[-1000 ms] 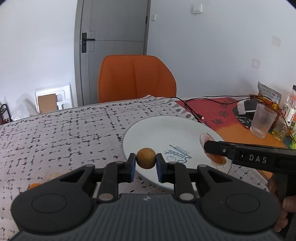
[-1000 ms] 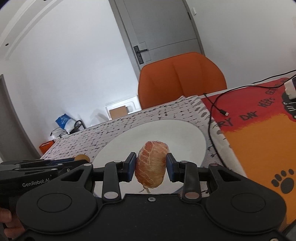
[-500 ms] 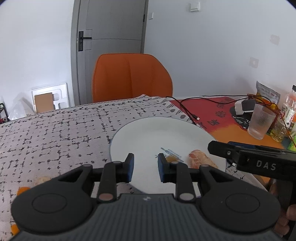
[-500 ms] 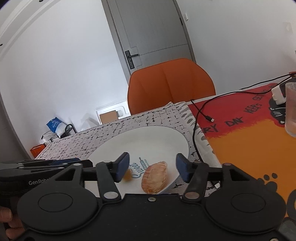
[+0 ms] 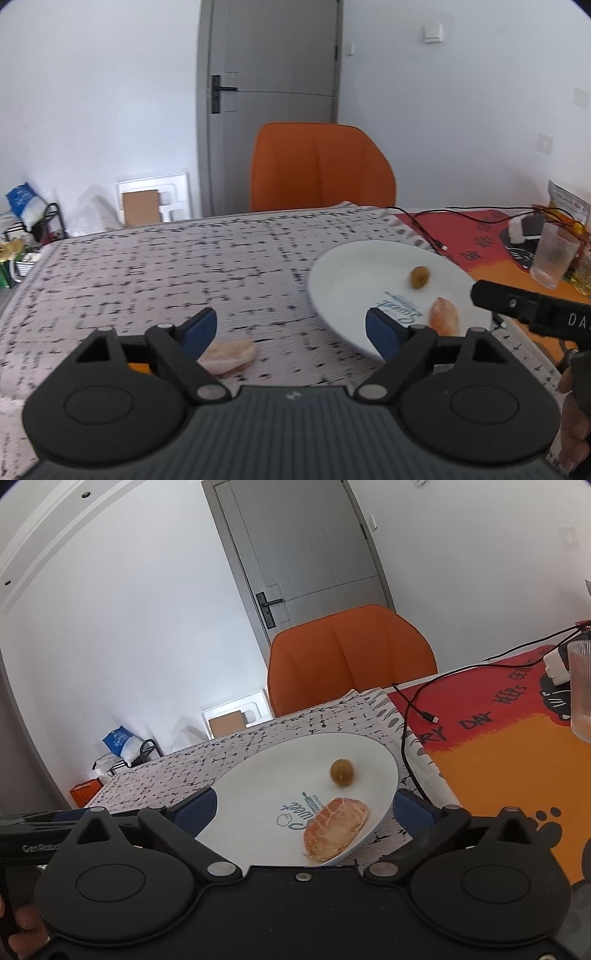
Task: Organize fruits
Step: 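Move both tools back toward the fruit pile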
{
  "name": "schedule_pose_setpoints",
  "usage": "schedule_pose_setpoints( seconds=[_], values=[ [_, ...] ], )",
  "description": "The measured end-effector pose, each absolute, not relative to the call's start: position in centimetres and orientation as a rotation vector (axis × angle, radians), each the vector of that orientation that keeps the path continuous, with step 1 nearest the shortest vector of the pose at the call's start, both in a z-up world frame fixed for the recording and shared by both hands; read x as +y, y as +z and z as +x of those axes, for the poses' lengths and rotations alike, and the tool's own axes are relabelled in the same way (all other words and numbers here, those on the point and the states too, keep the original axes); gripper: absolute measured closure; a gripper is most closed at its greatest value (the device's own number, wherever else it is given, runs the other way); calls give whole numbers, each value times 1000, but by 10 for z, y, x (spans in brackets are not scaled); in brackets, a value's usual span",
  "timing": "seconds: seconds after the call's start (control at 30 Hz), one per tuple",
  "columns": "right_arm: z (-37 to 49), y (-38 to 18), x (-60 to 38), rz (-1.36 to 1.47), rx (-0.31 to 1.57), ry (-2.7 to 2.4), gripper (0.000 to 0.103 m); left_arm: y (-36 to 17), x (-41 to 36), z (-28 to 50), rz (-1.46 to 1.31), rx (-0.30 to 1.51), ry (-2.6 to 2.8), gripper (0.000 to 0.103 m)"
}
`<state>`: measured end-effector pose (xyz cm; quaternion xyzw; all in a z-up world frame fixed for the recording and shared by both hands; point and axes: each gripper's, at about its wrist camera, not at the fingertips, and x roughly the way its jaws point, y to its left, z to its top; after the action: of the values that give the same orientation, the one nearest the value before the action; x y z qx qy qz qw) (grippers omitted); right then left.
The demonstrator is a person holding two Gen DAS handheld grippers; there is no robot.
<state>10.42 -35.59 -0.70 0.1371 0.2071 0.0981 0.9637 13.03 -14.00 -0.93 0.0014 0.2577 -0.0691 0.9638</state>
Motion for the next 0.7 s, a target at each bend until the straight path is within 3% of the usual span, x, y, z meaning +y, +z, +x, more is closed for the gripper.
schedule_pose_setpoints(
  seconds=[0.7],
  values=[
    [75,3,-318,208,400,290,0,-9,-80,63,-26,494,13,12]
  ],
)
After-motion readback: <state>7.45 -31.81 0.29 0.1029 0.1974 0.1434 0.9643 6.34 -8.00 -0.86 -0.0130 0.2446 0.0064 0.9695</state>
